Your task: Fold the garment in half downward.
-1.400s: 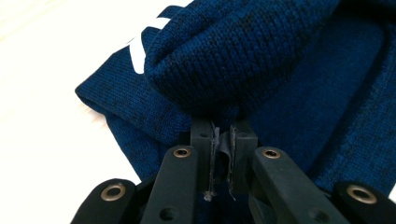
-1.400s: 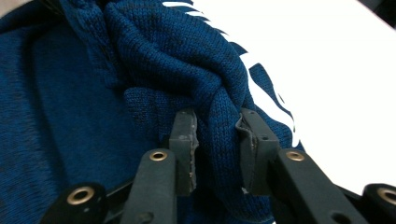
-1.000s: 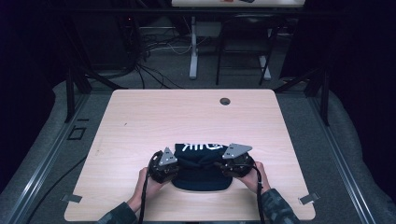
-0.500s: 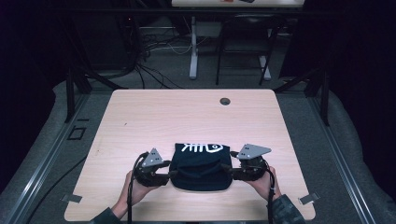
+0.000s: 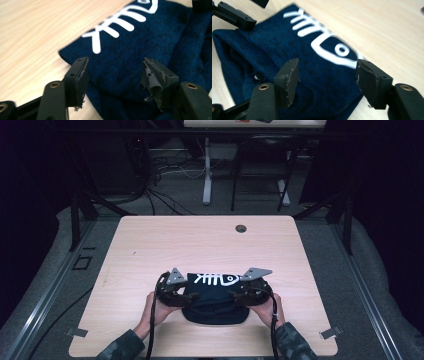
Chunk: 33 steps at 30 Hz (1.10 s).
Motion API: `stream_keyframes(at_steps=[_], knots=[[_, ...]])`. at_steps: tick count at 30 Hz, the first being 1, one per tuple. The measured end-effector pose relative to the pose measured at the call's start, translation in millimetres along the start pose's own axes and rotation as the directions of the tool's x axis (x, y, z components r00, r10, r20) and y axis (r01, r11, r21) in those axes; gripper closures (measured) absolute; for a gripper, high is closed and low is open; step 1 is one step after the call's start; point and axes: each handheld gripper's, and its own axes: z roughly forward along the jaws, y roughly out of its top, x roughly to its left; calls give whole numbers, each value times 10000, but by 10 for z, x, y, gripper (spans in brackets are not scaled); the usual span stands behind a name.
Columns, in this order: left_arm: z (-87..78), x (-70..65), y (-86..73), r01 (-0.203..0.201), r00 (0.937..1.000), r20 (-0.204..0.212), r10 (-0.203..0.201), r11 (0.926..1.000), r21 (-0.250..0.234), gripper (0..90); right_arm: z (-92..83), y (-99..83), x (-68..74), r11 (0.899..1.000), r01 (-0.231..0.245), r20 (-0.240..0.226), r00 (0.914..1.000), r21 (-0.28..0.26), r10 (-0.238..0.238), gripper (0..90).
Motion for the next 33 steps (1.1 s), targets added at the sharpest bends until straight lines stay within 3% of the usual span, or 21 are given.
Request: stream_keyframes(at_steps=[3,12,19,29,33], knots=[[1,-45,-46,-95,10000,10,95,9999,118,325,5,-79,66,9992,42,52,10000,389,-44,298],[52,-114,-189,-351,9993,-114,357,9982,486,284,52,-255,162,9963,34,0,10000,858,-34,254],[115,-88,-261,-447,9988,-164,457,9973,591,263,133,-342,150,9936,69,-68,10000,1130,-62,229],[202,10,-281,-154,9998,-135,162,9982,574,209,236,-364,47,9926,-124,-324,9993,1207,164,140],[212,30,-262,-229,9993,-274,246,9980,591,208,267,-329,29,9923,-55,-166,9998,1234,76,139]])
